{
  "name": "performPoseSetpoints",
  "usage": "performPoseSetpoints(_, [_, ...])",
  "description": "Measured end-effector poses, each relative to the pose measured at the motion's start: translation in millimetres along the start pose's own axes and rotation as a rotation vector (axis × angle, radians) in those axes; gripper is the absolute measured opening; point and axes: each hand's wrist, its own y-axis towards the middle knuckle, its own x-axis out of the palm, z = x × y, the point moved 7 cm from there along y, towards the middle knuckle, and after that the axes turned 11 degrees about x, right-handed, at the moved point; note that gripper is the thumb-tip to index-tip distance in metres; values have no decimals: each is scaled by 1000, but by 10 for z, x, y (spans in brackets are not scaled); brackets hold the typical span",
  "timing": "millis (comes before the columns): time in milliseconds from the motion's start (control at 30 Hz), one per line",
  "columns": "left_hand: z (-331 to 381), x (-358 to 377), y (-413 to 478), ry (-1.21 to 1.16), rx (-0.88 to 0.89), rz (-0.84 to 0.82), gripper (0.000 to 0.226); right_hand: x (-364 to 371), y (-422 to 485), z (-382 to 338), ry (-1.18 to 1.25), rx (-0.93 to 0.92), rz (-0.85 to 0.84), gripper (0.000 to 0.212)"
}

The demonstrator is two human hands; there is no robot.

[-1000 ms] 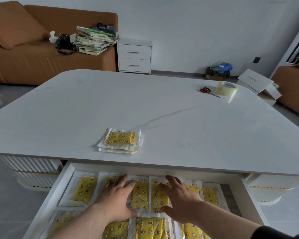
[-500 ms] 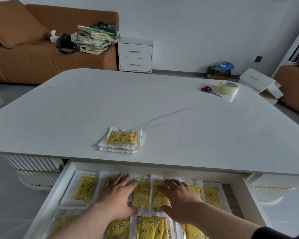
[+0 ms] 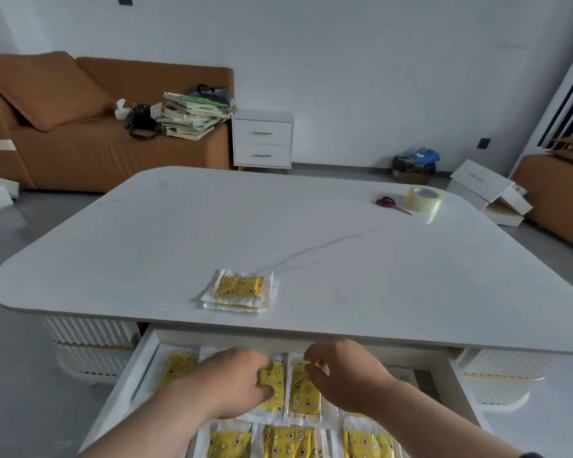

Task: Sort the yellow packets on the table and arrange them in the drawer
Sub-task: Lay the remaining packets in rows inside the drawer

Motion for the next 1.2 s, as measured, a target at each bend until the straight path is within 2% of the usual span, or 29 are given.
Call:
performPoseSetpoints(133, [-28, -556, -229, -136, -5, 184, 40, -350, 13, -205, 148, -9, 150, 25])
performPoseSetpoints(267, [-454, -973, -237, -278, -127, 402, 26, -436, 139, -339, 216, -3, 182, 28])
performPoseSetpoints(367, [-773, -1084, -133, -252, -224, 473, 25, -442, 310, -442, 208, -8, 167, 30])
performPoseSetpoints(567, [-1149, -1040, 78, -108, -377, 345, 62, -541, 938, -667, 247, 30, 174, 38])
performPoseSetpoints(633, [-1243, -1012, 96, -13, -402, 264, 63, -571, 1143, -752, 290, 78, 141, 47])
performPoseSetpoints(733, [-1371, -937, 81, 8, -392, 199, 67, -460, 1378, -857, 240, 143, -8, 56])
performPoseSetpoints(833, [-1417, -913, 71, 5, -341, 185, 73, -339, 1475, -903, 20, 168, -99, 44])
performPoseSetpoints(900, [-1411, -930, 60, 13, -328, 199, 72, -339, 1501, -916, -40, 172, -119, 46])
performPoseSetpoints(1100, [-1371, -929, 16, 14, -312, 205, 62, -321, 1435, -969, -50, 233, -223, 39])
performPoseSetpoints(1200, [-1339, -929, -2, 25, -318, 195, 65, -286, 1378, -944, -23, 267, -275, 35])
